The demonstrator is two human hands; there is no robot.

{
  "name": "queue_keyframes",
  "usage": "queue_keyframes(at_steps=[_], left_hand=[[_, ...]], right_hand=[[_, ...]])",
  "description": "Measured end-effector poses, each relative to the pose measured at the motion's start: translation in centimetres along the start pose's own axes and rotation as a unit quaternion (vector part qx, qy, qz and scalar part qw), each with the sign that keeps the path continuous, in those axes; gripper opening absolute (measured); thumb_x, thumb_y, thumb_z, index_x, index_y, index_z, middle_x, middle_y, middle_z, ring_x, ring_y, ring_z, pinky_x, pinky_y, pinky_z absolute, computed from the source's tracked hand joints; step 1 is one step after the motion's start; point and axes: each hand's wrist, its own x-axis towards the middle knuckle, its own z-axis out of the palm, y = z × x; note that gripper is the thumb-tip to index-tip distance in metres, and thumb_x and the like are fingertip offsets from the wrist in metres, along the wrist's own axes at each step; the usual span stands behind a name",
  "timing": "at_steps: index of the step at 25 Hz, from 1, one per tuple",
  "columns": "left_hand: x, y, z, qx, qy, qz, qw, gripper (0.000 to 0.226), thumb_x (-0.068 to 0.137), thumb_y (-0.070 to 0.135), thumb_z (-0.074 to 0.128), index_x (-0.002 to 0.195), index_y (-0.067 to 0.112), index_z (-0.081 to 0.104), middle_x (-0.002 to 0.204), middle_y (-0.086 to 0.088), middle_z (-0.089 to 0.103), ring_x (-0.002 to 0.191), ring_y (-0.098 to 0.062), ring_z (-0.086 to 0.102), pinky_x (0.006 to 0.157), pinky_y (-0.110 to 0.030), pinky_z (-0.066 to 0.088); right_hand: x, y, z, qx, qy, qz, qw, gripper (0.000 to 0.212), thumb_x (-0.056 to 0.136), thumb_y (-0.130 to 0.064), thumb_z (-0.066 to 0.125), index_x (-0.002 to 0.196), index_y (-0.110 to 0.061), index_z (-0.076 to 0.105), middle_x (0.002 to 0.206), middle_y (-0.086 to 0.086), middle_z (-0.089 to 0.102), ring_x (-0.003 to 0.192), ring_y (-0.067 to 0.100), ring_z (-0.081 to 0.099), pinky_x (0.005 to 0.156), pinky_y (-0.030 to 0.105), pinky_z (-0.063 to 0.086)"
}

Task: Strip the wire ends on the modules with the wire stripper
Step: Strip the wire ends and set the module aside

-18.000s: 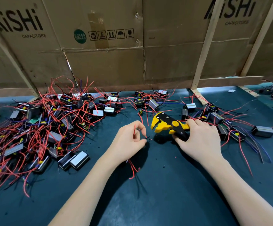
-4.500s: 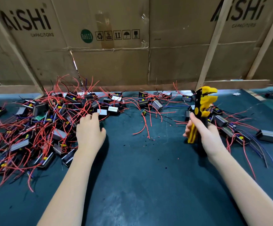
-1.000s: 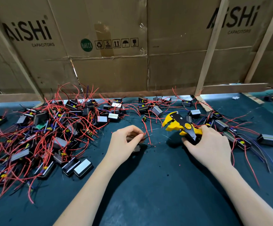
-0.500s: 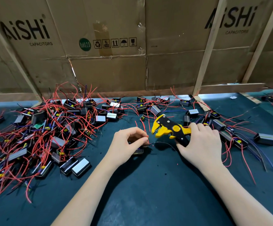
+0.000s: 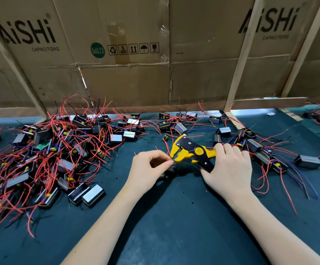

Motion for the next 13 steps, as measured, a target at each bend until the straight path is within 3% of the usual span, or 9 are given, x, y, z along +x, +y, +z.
queue_keyframes(at_steps=[3,7,13], left_hand=[[0.07,-0.10,0.02,-0.013,0.011,-0.023,1.000,0.011,0.083,0.015,0.076,0.073,0.021,0.075,0.066,0.011,0.070,0.060,-0.003,0.060,0.062,-0.011,0.043],[0.08,-0.06,0.07,-0.028,0.009,-0.058,0.998,0.007,0.083,0.017,0.076,0.076,0.019,0.076,0.072,0.004,0.074,0.073,-0.015,0.070,0.074,-0.024,0.054],[0.19,-0.24,-0.39,-0.001,-0.037,-0.075,0.996,0.009,0.086,0.011,0.072,0.087,0.018,0.078,0.079,0.005,0.076,0.077,-0.011,0.071,0.077,-0.023,0.055]], right_hand=[[-0.01,-0.04,-0.03,-0.002,0.009,-0.005,1.000,0.053,0.055,-0.044,0.081,0.083,-0.005,0.057,0.076,0.011,0.058,0.072,0.033,0.055,0.068,0.040,0.038],[0.01,-0.07,-0.06,-0.012,0.021,-0.017,1.000,0.053,0.060,-0.049,0.080,0.080,-0.006,0.055,0.073,0.010,0.057,0.070,0.033,0.054,0.068,0.040,0.038],[0.00,-0.07,0.02,-0.011,0.012,-0.012,1.000,0.054,0.060,-0.050,0.082,0.077,-0.006,0.056,0.070,0.010,0.060,0.066,0.032,0.058,0.066,0.039,0.038]])
